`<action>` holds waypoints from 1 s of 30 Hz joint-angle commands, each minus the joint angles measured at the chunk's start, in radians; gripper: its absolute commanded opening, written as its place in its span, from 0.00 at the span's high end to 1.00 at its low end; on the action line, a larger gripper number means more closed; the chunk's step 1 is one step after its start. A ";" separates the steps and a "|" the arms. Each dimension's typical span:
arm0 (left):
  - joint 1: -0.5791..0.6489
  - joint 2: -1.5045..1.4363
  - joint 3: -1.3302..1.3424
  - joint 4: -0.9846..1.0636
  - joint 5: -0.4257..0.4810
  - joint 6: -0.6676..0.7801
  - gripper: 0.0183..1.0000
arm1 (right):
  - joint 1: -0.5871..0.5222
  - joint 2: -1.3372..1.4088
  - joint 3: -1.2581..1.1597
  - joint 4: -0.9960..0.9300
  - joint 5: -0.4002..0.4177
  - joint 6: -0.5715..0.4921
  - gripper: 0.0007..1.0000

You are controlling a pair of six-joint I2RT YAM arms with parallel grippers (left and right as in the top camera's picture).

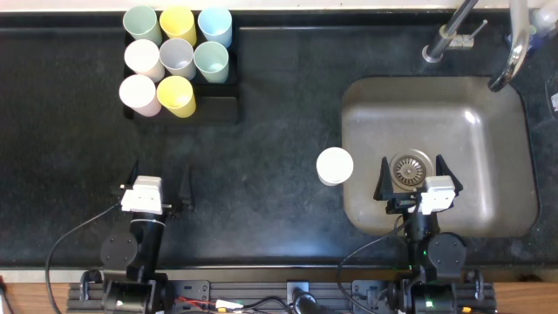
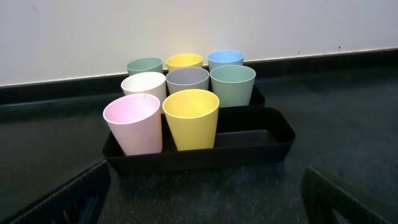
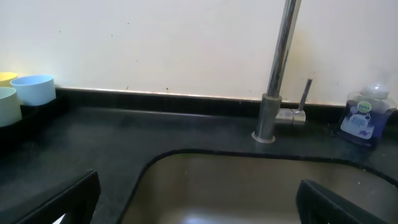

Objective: Store Cups

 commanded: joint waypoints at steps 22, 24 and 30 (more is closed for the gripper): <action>-0.002 -0.010 -0.006 0.003 0.009 0.019 0.00 | 0.035 0.142 0.376 -0.388 -0.034 -0.113 0.00; -0.002 -0.010 -0.006 0.003 0.009 0.019 0.00 | 0.045 0.289 0.560 -0.605 -0.035 -0.112 0.00; -0.002 -0.010 -0.006 0.003 0.009 0.019 0.00 | 0.092 0.809 1.080 -1.132 -0.033 -0.108 0.00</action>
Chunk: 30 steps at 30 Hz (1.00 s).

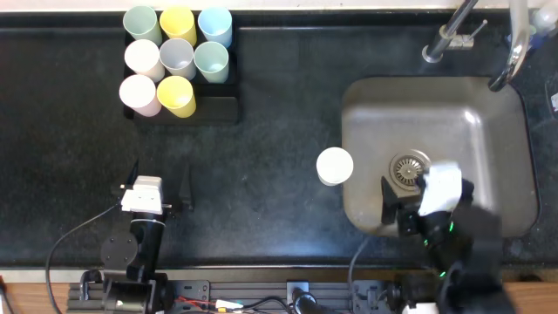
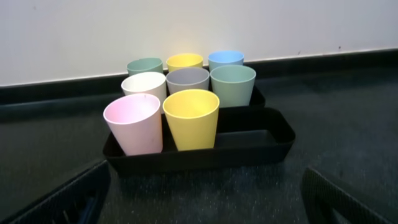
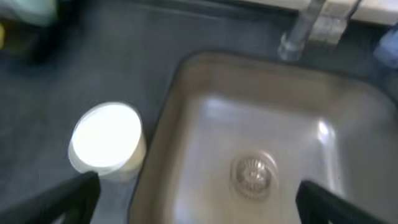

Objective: Store Cups

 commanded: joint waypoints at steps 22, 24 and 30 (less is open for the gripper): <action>-0.002 -0.010 -0.004 0.001 0.009 0.019 0.00 | 0.202 1.114 0.571 -0.369 -0.002 -0.138 0.00; -0.002 -0.010 -0.004 0.001 0.009 0.019 0.00 | 0.202 1.139 0.571 -0.369 0.010 -0.144 0.00; -0.002 -0.010 -0.004 0.001 0.009 0.019 0.00 | 0.202 1.186 0.571 -0.312 0.048 -0.148 0.00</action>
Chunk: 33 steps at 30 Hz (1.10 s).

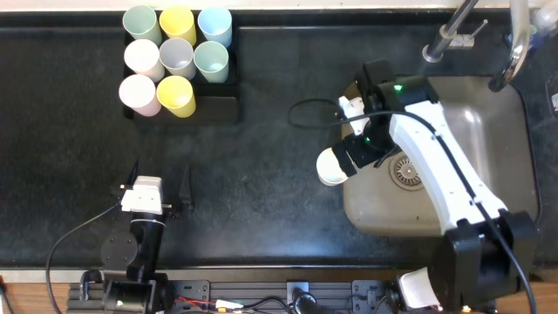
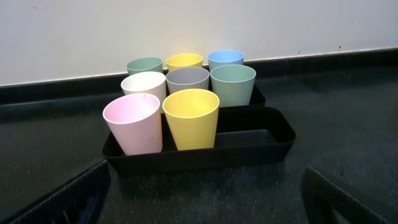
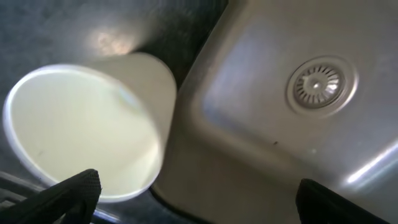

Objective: Store Cups

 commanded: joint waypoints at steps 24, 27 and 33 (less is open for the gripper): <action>-0.002 -0.009 -0.004 0.000 0.009 0.019 0.00 | 0.053 0.068 0.106 -0.008 -0.060 0.006 0.96; -0.002 -0.009 -0.004 0.000 0.009 0.019 0.00 | 0.081 0.057 0.232 -0.062 -0.058 0.016 0.96; -0.002 -0.009 -0.004 0.000 0.009 0.019 0.00 | 0.180 0.068 0.581 -0.108 -0.060 0.091 0.96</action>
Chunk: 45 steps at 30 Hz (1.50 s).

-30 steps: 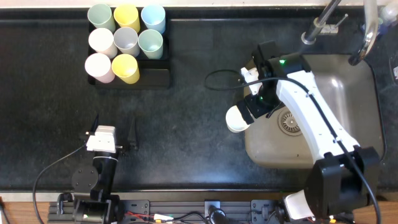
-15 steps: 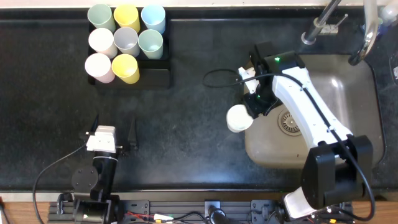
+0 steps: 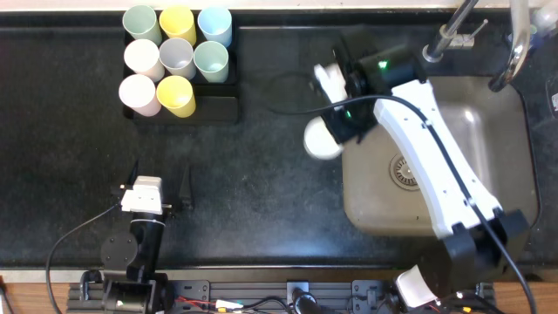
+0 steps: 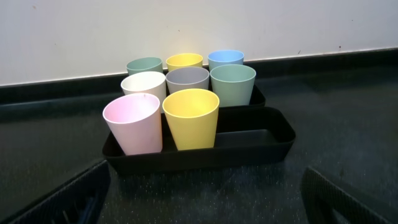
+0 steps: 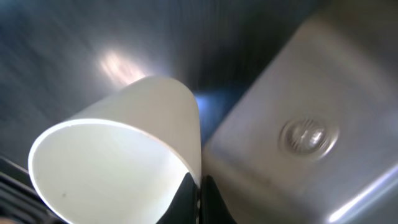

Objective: Store Cups

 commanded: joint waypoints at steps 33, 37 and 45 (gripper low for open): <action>-0.002 -0.009 -0.004 0.000 0.009 0.019 0.00 | 0.349 0.630 0.880 0.002 0.099 0.091 0.96; -0.002 -0.009 -0.004 0.000 0.009 0.019 0.00 | 0.344 0.665 0.880 0.002 0.099 0.091 0.96; -0.002 -0.009 -0.004 0.000 0.009 0.019 0.00 | 0.336 0.683 0.880 0.049 0.099 0.084 0.96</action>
